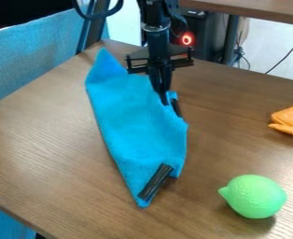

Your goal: Unfold the cloth from top right to bottom left

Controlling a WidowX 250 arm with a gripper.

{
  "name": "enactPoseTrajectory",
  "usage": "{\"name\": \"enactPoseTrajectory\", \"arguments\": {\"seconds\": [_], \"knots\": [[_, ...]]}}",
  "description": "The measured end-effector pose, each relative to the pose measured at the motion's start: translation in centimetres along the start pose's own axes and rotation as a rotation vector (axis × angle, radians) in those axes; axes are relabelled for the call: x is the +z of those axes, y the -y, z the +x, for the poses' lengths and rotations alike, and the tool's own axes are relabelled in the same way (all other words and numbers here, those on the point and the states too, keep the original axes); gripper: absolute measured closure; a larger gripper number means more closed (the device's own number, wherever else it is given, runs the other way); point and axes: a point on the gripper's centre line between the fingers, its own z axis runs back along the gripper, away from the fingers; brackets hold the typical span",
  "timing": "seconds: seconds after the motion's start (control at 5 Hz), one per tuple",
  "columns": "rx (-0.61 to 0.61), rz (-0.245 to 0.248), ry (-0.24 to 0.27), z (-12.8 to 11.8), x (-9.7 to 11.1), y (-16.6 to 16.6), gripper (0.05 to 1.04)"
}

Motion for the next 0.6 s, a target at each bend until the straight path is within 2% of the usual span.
{"name": "enactPoseTrajectory", "arguments": {"seconds": [0.2, 0.4, 0.6], "knots": [[-0.021, -0.017, -0.006, -0.1, 0.0, 0.3, 1.033], [-0.044, -0.047, -0.012, -0.2, 0.4, 0.3, 1.033], [-0.032, -0.118, 0.018, 0.4, 3.3, -1.1, 1.033]]}}
